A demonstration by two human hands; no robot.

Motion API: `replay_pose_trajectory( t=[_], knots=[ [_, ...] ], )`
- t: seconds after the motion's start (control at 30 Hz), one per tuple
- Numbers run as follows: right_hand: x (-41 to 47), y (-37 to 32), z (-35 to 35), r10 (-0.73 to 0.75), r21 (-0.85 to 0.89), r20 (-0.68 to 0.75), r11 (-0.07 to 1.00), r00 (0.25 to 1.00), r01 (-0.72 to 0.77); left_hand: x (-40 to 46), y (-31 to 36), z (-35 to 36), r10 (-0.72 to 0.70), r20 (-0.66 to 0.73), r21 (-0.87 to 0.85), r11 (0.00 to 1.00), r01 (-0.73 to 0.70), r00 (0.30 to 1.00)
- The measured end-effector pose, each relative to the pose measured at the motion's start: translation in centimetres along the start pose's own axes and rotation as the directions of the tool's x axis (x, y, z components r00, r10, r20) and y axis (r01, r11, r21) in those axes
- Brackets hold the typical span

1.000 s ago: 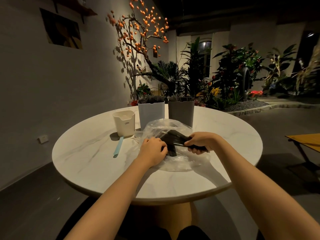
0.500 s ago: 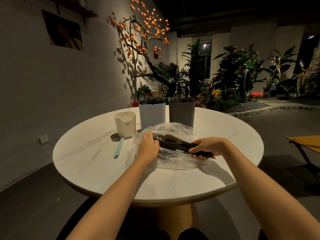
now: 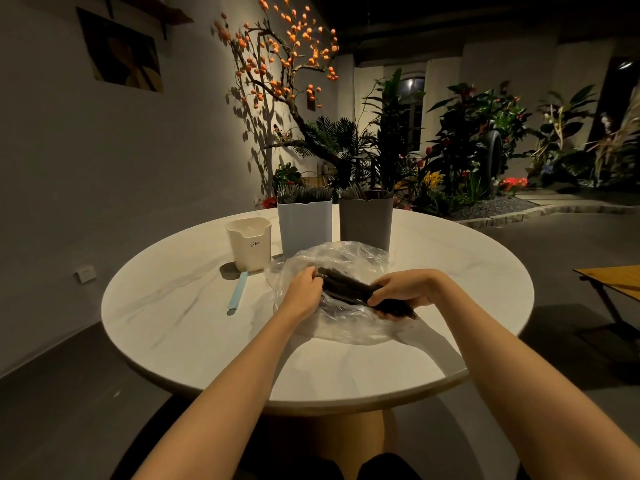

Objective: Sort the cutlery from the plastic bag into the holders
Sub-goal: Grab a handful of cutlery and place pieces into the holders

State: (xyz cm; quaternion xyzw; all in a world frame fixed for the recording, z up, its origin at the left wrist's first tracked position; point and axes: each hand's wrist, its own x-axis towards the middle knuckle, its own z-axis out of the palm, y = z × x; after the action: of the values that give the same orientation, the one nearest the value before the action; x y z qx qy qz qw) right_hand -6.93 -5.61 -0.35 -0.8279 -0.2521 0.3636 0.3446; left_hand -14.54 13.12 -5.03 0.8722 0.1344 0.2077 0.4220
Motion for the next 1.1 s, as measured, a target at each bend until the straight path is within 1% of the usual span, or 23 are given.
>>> replay_pose_trajectory(
  t=[0.03,0.13,0.23,0.3,0.53,0.77,0.9,1.03,1.1],
  knots=[
    [0.4,-0.2,0.3,0.010,-0.024,-0.031,1.000,0.999,-0.011,-0.1,0.1,0.1,0.012,0.016,-0.001,1.000,-0.012,1.000],
    [1.7,-1.0,0.8,0.020,-0.188,-0.195,0.980,0.980,-0.058,-0.3,0.1,0.3,0.033,0.062,0.003,0.999,-0.033,0.998],
    [2.8,-1.8,1.4,-0.012,-0.324,-0.289,0.942,0.957,-0.086,-0.4,0.0,0.4,0.034,0.055,0.024,0.999,-0.035,0.998],
    [3.2,-2.2,1.8,-0.032,-0.375,-0.320,0.922,0.947,-0.095,-0.3,-0.1,0.4,0.036,0.038,0.017,0.999,-0.037,0.999],
    [3.9,-2.6,2.3,-0.063,-0.450,-0.331,0.888,0.942,-0.099,-0.5,-0.3,0.4,0.064,0.025,0.026,0.998,-0.065,0.998],
    [2.9,-2.3,1.8,-0.057,-0.459,-0.292,0.884,0.955,-0.087,-0.4,-0.6,0.2,0.065,-0.024,0.075,0.995,-0.063,0.998],
    [2.0,-1.8,1.1,-0.059,-0.408,-0.308,0.910,0.950,-0.076,-0.5,-0.6,0.2,0.077,-0.064,0.099,0.993,-0.070,0.995],
    [0.9,-1.4,0.5,-0.047,-0.306,-0.265,0.951,0.963,-0.038,-0.8,-0.1,0.2,0.097,-0.150,0.067,0.994,-0.088,0.984],
    [0.4,-1.3,0.1,-0.062,-0.302,-0.242,0.953,0.968,-0.015,-0.8,0.1,0.3,0.107,-0.169,0.052,0.994,-0.099,0.980]
  ],
)
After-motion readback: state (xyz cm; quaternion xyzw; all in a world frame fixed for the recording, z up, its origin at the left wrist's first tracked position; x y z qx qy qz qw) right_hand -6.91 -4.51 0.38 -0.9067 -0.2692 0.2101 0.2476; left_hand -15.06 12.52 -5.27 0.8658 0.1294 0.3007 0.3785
